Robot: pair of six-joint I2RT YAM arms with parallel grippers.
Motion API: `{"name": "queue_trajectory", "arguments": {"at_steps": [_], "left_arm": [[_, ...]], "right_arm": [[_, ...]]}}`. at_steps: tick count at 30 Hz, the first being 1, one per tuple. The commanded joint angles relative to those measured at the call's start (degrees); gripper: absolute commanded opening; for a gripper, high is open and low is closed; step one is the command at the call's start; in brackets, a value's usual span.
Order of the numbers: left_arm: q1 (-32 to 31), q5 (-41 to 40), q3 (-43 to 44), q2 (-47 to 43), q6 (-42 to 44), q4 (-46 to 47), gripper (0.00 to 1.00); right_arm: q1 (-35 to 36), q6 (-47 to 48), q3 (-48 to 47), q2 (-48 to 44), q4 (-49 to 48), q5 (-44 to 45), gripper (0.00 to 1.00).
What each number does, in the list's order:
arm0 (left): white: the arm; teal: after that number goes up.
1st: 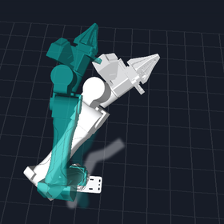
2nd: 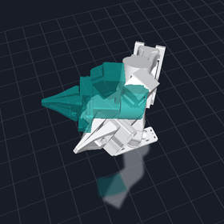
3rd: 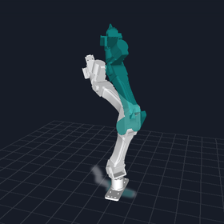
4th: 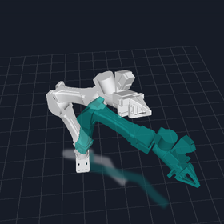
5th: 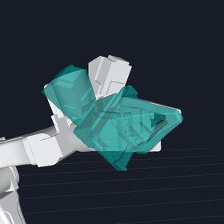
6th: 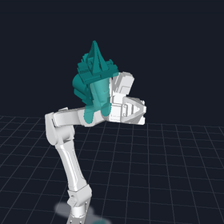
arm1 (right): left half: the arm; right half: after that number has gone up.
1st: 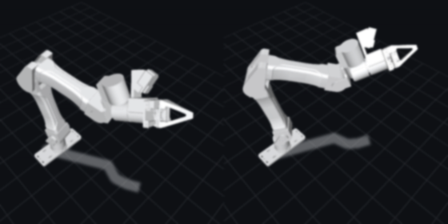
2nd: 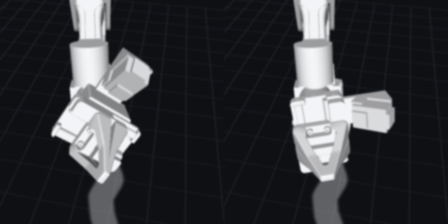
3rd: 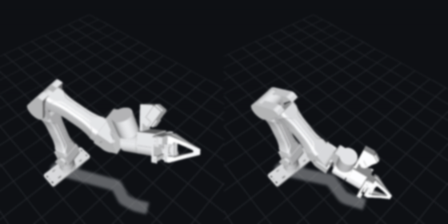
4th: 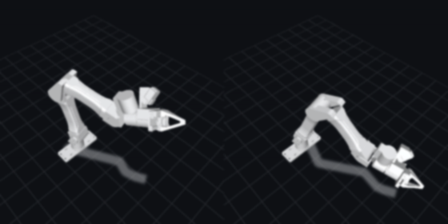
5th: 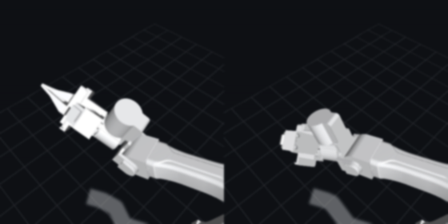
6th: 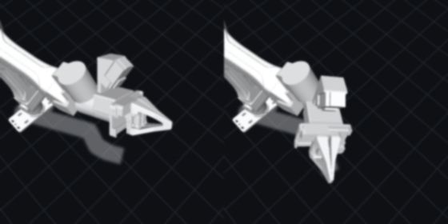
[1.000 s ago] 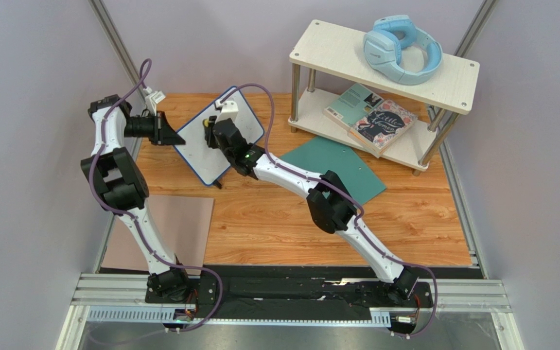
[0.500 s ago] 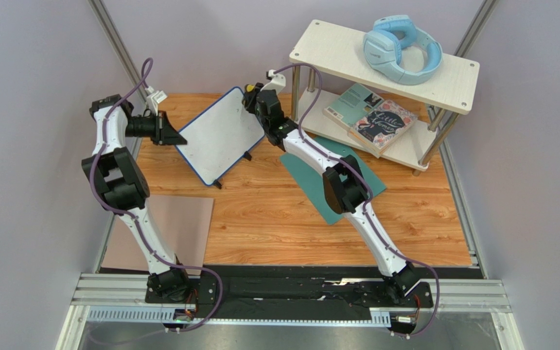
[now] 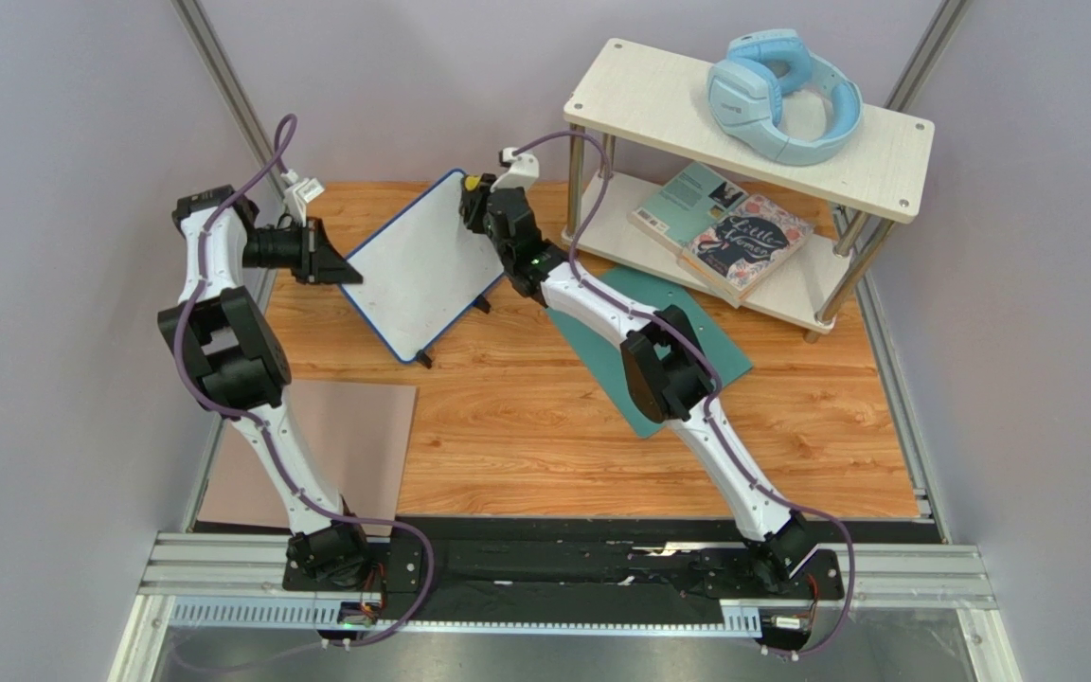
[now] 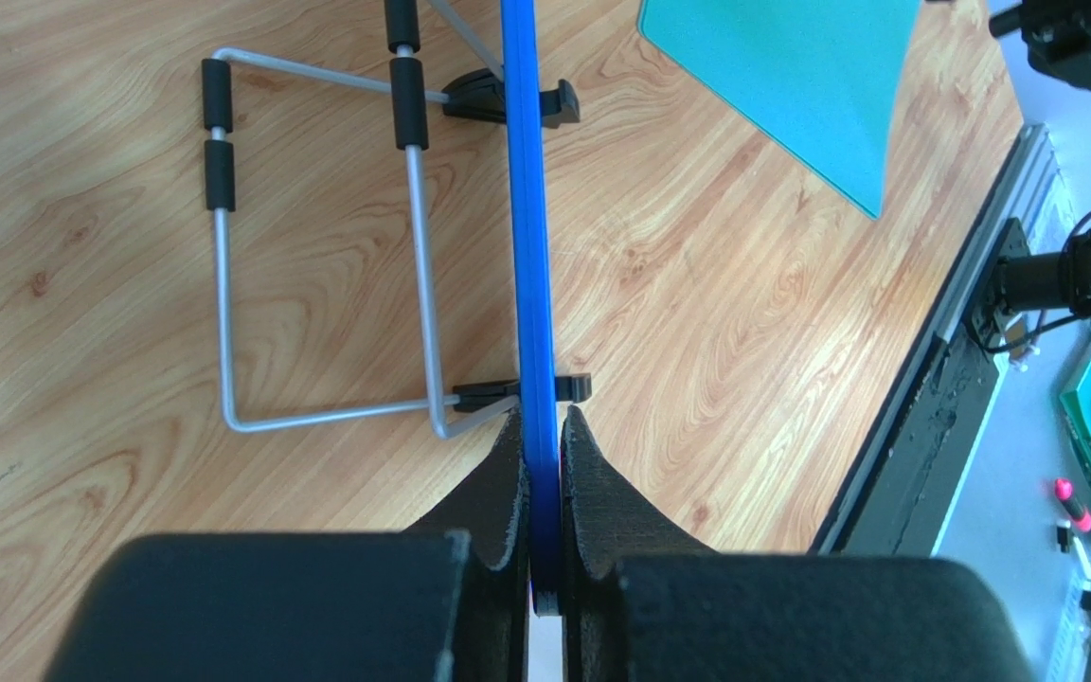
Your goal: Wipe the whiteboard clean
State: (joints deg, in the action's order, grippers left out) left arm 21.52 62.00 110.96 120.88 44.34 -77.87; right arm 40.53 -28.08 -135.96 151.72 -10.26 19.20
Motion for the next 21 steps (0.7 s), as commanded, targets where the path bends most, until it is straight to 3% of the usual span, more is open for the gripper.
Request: {"name": "queue_trajectory", "arguments": {"at_steps": [1, 9, 13, 21], "left_arm": [[-2.18, 2.87, 1.19, -1.00, 9.63, -11.78, 0.00], [-2.18, 3.04, 0.23, -1.08, 9.72, -11.70, 0.00], [-2.18, 2.87, 0.40, -1.26, 9.80, -11.61, 0.00], [-2.18, 3.48, 0.31, -1.00, 9.54, -11.52, 0.00]], "right_arm": [[6.31, 3.19, 1.93, -1.08, 2.18, -5.75, 0.00], [7.11, 3.65, 2.19, -0.90, 5.24, -2.95, 0.00], [3.07, -8.36, 4.46, -1.43, 9.29, -6.87, 0.00], [0.60, -15.42, 11.85, -4.32, 13.60, -8.39, 0.00]]}}
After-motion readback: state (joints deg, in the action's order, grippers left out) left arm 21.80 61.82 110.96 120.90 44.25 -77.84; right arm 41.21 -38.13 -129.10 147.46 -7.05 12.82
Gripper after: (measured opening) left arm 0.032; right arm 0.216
